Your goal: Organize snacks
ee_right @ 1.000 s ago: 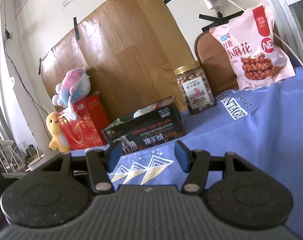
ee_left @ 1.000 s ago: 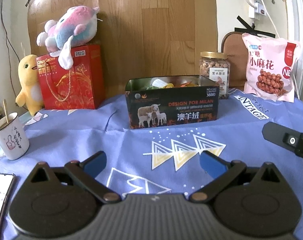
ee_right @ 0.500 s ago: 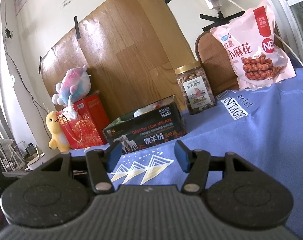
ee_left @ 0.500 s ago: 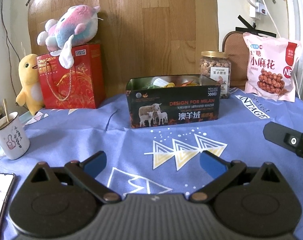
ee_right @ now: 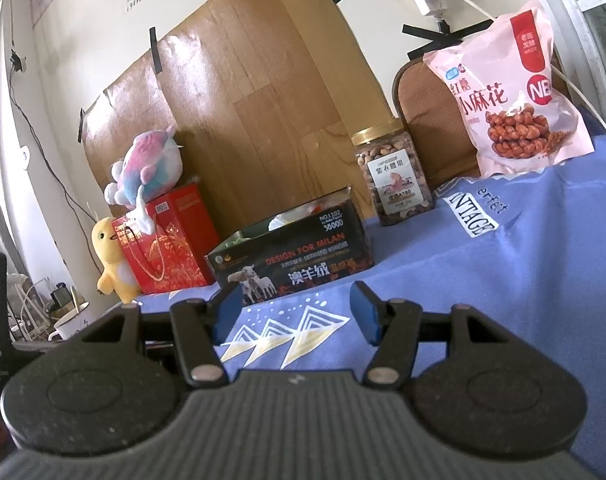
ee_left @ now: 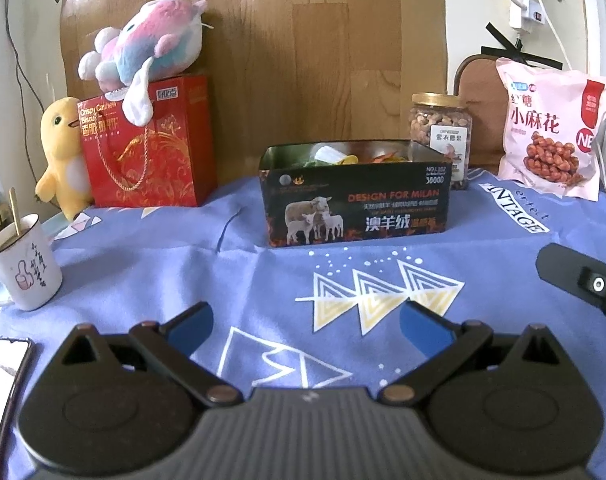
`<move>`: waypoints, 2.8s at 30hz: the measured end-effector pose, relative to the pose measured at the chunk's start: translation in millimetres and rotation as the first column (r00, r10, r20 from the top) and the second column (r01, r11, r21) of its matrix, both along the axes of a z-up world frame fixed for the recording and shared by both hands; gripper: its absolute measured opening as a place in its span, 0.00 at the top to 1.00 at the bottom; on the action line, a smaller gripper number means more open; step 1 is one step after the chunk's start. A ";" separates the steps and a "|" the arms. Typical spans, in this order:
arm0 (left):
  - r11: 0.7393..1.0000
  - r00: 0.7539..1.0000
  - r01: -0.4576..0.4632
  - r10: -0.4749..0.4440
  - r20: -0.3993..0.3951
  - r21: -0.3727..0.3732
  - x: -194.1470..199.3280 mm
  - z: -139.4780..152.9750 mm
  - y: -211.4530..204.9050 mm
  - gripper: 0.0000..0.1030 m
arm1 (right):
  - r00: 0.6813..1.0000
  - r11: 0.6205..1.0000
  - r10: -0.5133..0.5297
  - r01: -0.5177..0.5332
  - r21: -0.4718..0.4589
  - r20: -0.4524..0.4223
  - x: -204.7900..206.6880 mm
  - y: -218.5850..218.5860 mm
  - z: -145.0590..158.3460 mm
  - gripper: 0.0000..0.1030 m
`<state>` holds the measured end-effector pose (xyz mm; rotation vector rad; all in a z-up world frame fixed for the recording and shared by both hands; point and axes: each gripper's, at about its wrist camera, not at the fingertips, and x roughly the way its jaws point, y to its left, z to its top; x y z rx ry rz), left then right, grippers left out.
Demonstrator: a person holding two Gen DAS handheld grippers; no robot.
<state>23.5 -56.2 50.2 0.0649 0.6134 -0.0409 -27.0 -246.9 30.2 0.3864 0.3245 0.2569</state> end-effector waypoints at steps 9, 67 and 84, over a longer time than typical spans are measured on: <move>1.000 1.000 -0.021 0.021 -0.016 0.006 4.2 -2.5 3.2 0.00 | 1.000 1.000 0.002 -0.002 0.000 -0.001 0.1 -0.5 0.1 0.38; 0.999 0.999 -0.012 0.014 -0.047 0.038 9.4 -11.5 3.9 0.00 | 1.000 1.000 0.001 -0.001 0.004 -0.012 1.7 -1.1 -5.6 0.38; 0.999 0.999 -0.004 0.007 -0.050 0.045 11.1 -9.5 2.3 0.00 | 1.000 1.000 0.002 -0.002 0.004 -0.013 1.5 -1.4 -5.4 0.38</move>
